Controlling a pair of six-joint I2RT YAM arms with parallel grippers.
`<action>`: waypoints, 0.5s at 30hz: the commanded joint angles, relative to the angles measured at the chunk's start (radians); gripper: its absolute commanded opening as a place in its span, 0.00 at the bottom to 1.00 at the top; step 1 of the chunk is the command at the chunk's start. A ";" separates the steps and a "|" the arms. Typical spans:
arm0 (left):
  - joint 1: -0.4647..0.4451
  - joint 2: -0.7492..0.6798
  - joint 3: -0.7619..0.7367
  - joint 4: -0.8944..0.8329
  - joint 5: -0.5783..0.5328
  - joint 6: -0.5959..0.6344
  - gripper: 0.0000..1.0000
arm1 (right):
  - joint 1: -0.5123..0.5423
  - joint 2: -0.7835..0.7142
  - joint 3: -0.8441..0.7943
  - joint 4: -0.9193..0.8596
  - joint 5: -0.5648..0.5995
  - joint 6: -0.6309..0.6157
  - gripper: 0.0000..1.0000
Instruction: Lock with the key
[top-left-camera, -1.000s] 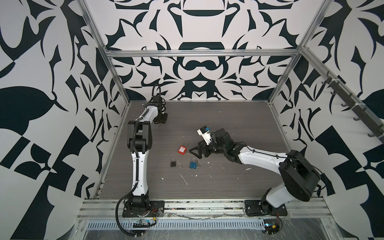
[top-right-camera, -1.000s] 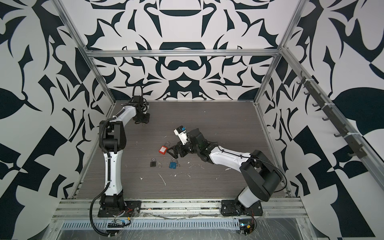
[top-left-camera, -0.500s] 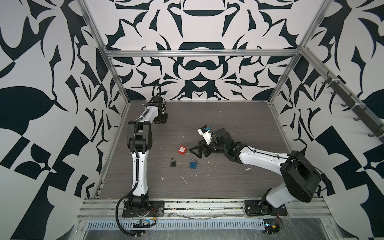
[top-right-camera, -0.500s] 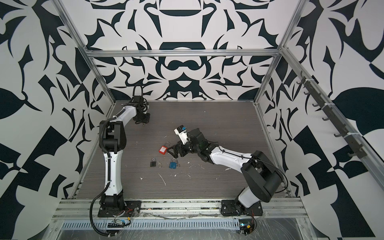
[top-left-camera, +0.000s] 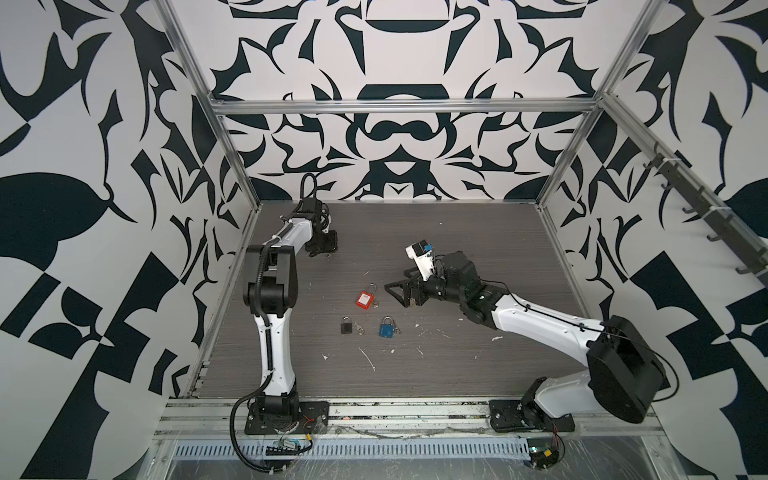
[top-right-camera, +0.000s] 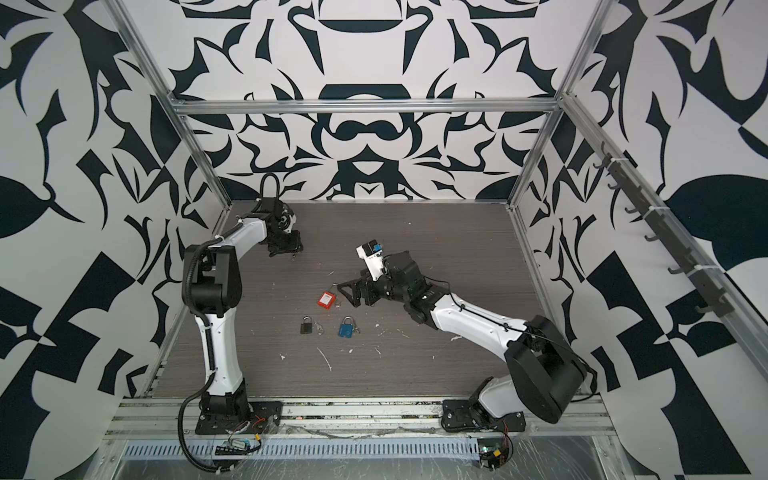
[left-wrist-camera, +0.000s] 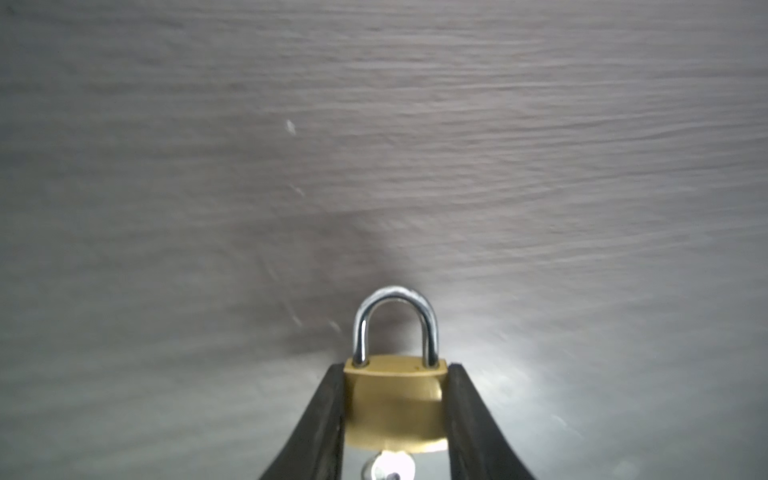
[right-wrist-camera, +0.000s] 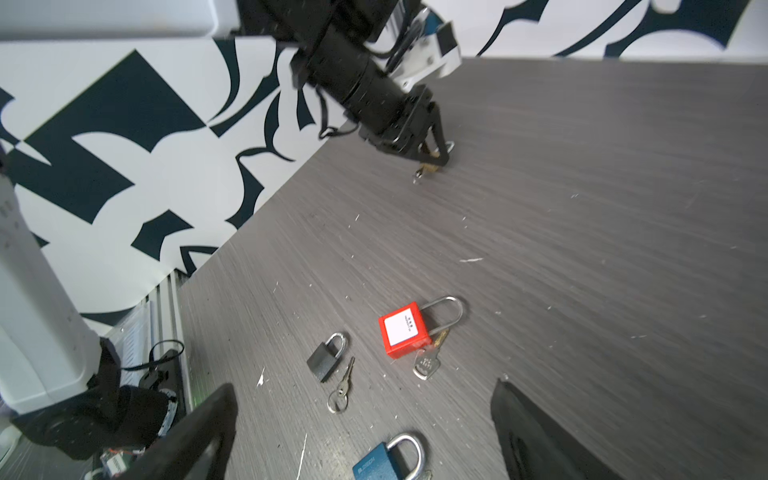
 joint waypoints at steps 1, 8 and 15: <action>-0.004 -0.164 -0.110 0.249 0.144 -0.356 0.00 | -0.043 -0.074 -0.017 0.024 0.040 0.010 0.95; -0.049 -0.274 -0.337 0.470 0.207 -0.847 0.00 | -0.125 -0.087 -0.058 0.085 0.000 0.186 0.83; -0.207 -0.339 -0.425 0.576 0.173 -1.046 0.00 | -0.124 0.019 -0.015 0.128 -0.113 0.311 0.74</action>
